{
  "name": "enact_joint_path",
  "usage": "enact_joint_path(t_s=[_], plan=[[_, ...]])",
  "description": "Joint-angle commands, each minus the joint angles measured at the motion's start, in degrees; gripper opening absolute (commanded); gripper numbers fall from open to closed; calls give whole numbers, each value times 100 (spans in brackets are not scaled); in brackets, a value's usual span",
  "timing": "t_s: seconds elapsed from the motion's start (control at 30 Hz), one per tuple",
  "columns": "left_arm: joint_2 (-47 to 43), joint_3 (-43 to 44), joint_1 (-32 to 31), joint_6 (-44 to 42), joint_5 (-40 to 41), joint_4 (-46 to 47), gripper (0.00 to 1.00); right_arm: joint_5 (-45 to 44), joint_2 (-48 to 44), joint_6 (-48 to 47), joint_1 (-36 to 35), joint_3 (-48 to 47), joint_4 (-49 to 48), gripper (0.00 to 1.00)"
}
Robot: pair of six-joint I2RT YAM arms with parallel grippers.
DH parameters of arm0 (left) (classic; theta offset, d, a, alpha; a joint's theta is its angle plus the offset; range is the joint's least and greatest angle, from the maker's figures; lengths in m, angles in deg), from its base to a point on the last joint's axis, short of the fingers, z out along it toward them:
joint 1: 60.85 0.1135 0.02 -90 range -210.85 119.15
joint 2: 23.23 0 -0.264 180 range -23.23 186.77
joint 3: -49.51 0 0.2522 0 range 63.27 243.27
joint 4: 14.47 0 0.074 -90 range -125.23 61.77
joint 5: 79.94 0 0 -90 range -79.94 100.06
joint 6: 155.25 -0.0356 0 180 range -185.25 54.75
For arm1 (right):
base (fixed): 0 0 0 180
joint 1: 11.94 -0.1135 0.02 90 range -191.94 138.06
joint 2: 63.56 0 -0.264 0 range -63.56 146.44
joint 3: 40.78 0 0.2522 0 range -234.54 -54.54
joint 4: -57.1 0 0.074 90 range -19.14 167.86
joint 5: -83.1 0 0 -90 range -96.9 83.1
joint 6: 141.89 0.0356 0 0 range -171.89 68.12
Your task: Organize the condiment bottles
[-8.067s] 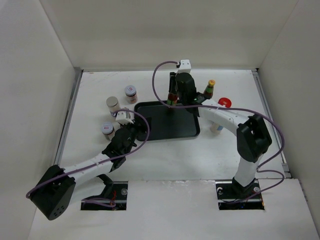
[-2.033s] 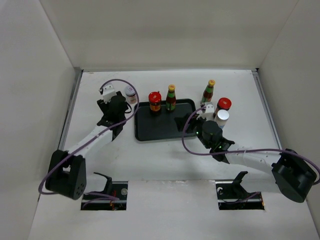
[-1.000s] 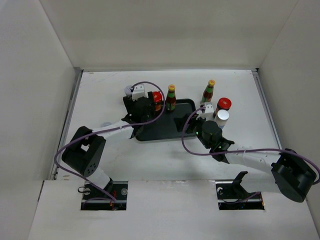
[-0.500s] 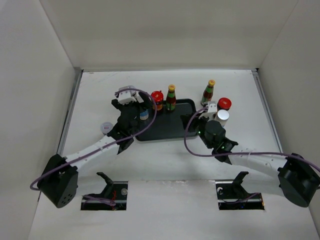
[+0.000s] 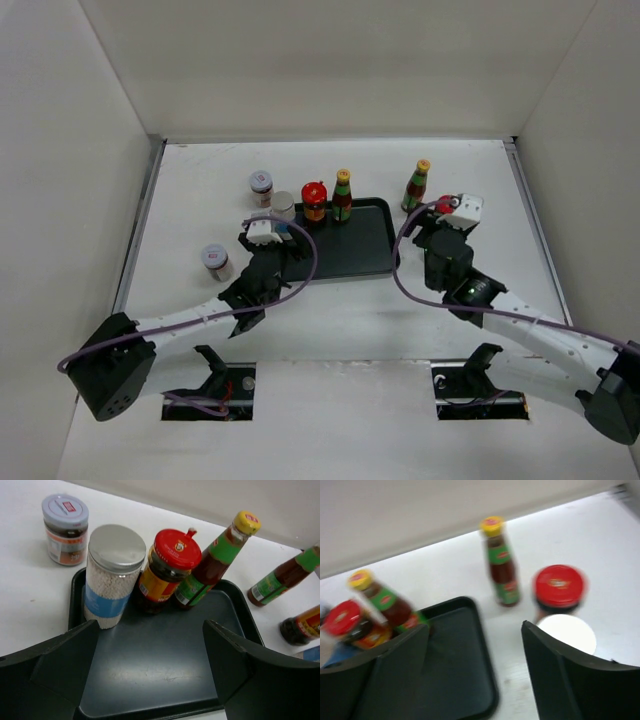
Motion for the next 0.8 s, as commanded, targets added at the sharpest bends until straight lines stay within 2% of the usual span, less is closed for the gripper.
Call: enact_joint_path(t_s=[0.0, 0.07, 0.17, 0.3, 0.5, 0.7, 0.77], plan=[[-2, -254, -3, 394, -298, 754, 85, -1232, -259, -346, 186, -441, 1030, 86], [-54, -394, 5, 552, -421, 824, 85, -1339, -329, -338, 396, -573, 1566, 94], [7, -483, 180, 614, -465, 904, 86, -1006, -374, -128, 757, -687, 2235, 100], [-168, -641, 374, 833, -650, 877, 87, -181, -76, 451, 1231, -881, 3035, 100], [-292, -834, 849, 1149, -860, 860, 87, 1104, 452, 603, 1654, -960, 2800, 100], [-239, -852, 981, 1238, -1063, 878, 87, 1210, 909, 664, 1883, -943, 2369, 100], [-265, -843, 990, 1256, -1072, 860, 87, 1228, 1111, 611, 1909, -960, 2255, 96]])
